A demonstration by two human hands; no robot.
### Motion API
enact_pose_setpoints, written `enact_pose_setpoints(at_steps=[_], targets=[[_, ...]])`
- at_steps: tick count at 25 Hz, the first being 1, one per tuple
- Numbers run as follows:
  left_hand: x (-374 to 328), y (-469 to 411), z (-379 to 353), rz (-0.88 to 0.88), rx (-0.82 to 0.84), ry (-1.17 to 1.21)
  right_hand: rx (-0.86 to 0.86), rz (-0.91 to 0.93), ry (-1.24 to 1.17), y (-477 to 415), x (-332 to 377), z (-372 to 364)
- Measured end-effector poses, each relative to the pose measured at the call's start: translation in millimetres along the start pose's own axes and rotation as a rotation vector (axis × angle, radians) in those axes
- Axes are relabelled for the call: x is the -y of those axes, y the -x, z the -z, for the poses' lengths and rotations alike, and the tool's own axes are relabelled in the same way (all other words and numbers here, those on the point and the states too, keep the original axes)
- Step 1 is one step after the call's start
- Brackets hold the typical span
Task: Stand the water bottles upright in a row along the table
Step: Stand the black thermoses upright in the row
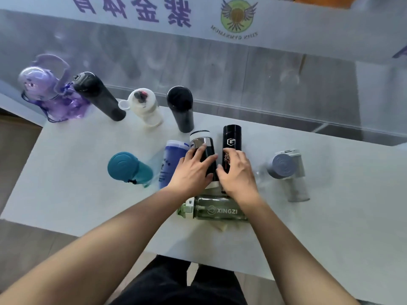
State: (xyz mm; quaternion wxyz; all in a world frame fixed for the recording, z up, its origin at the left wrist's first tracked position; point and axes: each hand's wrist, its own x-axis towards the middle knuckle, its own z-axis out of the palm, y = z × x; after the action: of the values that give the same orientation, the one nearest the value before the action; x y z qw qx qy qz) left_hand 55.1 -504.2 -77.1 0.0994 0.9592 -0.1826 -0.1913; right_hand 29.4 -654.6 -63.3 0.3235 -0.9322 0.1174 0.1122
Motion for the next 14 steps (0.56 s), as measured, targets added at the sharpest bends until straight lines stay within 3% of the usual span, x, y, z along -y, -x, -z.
enact_pose_setpoints(at_steps=[5, 14], targets=[[-3.1, -16.6, -19.8, -0.018, 0.043, -0.077, 0.024, -0.107, 0.083, -41.2, 8.2, -2.9], [10.1, 6.1, -26.0, -0.06, 0.019, 0.069, 0.089, -0.348, 0.228, -97.8, 11.3, -17.2]])
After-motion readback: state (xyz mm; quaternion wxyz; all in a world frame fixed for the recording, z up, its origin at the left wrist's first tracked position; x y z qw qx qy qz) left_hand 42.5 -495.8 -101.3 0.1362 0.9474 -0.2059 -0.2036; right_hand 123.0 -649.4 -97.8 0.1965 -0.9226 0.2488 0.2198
